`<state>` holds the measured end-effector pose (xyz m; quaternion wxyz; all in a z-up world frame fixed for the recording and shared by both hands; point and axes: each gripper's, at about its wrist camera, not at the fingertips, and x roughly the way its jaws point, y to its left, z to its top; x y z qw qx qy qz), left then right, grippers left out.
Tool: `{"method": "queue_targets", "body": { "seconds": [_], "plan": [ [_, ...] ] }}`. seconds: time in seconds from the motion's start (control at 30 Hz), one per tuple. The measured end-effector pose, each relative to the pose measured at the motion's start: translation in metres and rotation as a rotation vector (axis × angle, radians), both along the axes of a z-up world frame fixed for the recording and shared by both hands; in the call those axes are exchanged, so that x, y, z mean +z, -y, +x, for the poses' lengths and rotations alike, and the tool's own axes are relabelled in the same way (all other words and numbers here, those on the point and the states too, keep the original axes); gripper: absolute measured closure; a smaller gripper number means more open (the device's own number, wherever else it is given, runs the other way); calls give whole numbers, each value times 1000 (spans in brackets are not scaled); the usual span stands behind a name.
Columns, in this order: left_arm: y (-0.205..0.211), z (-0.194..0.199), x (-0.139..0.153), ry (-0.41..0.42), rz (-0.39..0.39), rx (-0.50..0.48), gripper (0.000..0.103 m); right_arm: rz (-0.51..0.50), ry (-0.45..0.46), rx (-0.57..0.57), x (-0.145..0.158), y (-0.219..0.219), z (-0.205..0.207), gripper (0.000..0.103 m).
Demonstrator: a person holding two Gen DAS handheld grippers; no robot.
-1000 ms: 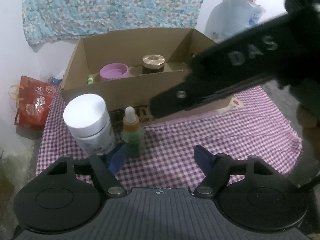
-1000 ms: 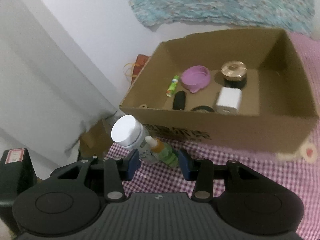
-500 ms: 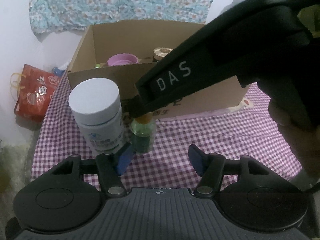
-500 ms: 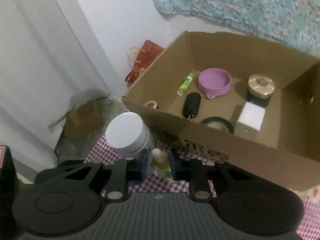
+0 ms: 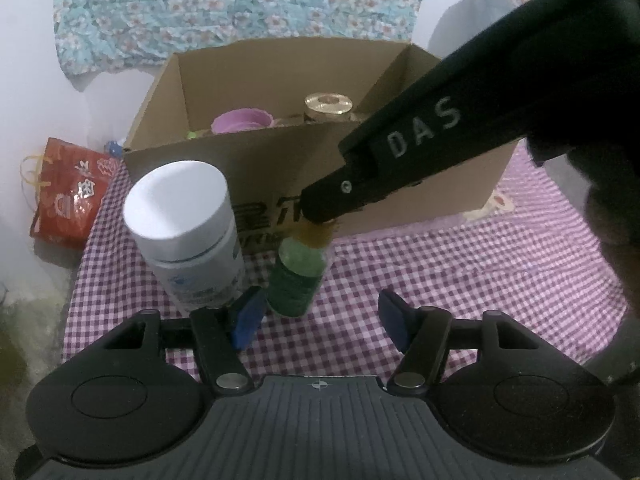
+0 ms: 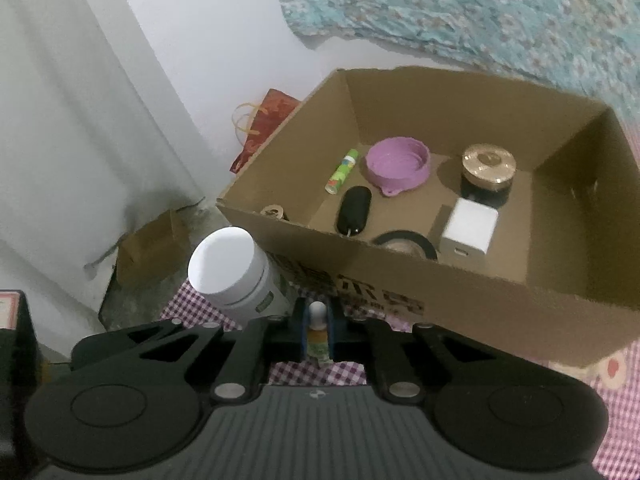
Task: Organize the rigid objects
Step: 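Withdraw the right tool and reach it to the green dropper bottle, then grasp the green dropper bottle with the right tool, place it in the box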
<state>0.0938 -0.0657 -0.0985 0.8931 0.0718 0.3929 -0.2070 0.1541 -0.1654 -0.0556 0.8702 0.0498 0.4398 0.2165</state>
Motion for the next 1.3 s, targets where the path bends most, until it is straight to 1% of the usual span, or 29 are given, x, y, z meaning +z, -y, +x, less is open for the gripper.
{"method": "queue_targets", "body": {
  "seconds": [0.1, 0.23, 0.4, 0.47, 0.5, 0.57, 0.67, 0.8, 0.9, 0.97, 1.1, 1.2, 1.27, 1.3],
  "plan": [
    [8, 0, -3, 21, 45, -8, 39, 2, -4, -4, 0, 3, -2, 93],
    [14, 1, -5, 39, 65, -16, 41, 9, -11, -1, 0, 3, -5, 93],
    [18, 6, -7, 45, 84, -10, 50, 42, -39, -8, -2, 8, -7, 93],
    [20, 7, -8, 55, 101, -3, 61, 59, -53, -15, -3, 11, -7, 93],
    [21, 8, -8, 61, 111, 0, 62, 61, -54, -17, -3, 12, -8, 93],
    [21, 9, -8, 62, 111, 6, 67, 70, -60, -21, -3, 14, -8, 93],
    [19, 9, -7, 52, 90, 6, 68, 85, -69, -24, -4, 17, -8, 93],
    [21, 1, 0, 69, 76, 3, 70, 92, -61, -28, 1, 19, -12, 93],
    [21, -6, 18, 89, 46, 5, 70, 105, -38, -29, 15, 23, -19, 93],
    [22, -10, 33, 113, 24, 7, 70, 114, -2, -25, 32, 27, -26, 93],
    [27, -14, 73, 178, -39, 20, 71, 120, 103, -14, 73, 36, -38, 93],
    [36, -12, 97, 231, -74, 14, 71, 117, 188, -13, 102, 44, -43, 93],
    [45, -6, 105, 251, -84, 6, 71, 110, 231, -16, 116, 50, -41, 93],
    [49, 0, 109, 248, -99, 1, 71, 107, 247, -23, 121, 54, -39, 92]
  ]
}}
